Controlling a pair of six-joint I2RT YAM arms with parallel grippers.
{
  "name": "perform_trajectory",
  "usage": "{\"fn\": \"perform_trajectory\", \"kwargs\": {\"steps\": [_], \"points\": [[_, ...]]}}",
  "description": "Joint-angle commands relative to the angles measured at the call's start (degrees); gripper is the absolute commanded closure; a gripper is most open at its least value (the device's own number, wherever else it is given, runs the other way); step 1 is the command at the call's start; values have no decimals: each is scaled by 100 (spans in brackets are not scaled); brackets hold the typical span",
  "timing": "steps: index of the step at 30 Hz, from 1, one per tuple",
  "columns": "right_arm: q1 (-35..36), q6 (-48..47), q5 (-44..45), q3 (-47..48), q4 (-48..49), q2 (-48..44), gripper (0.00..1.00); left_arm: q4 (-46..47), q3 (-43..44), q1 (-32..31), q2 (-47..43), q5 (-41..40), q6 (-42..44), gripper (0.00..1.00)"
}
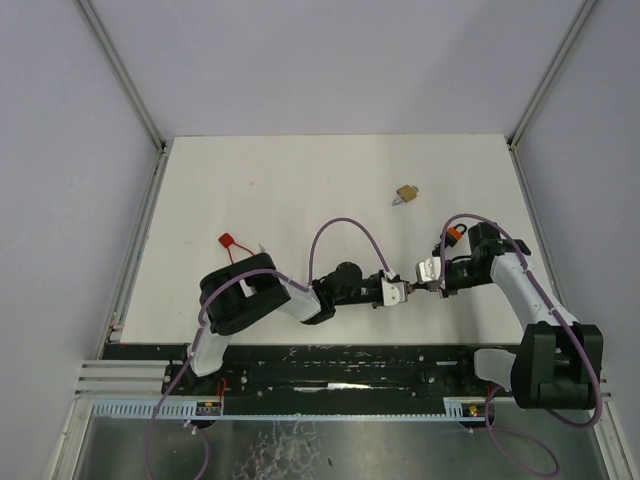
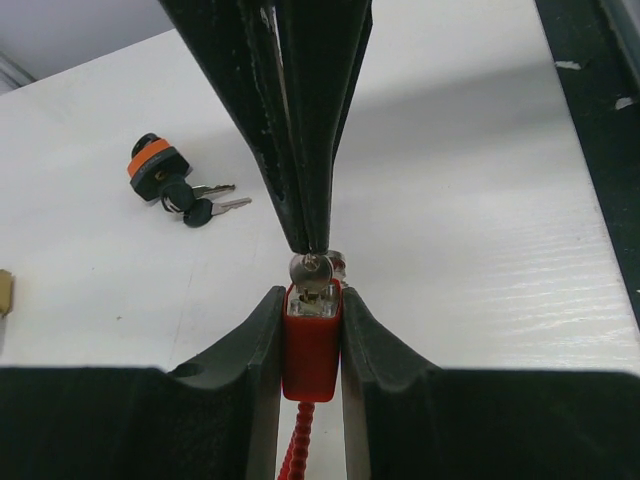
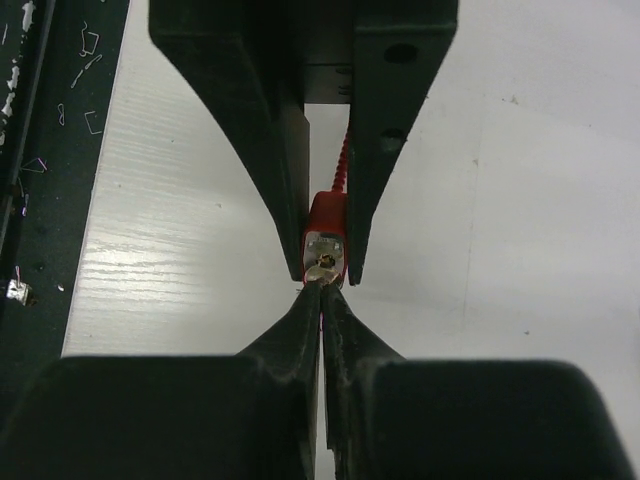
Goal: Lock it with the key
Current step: Lock the lock.
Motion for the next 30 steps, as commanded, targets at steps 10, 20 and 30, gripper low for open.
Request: {"fn": "perform_trajectory", "kwargs": {"steps": [10,20,30], "points": [[-300,21,-586,-50,-154,-1323,52,740,-217,-118,-296,-55,263,100],[-244,-2512,-671,-654,-389,-720,43,527,-170,-88,-328,270,107,100],[-153,-2212,-645,-771,115,-890,58,407,-102,-85,-293,386,111,100]]}}
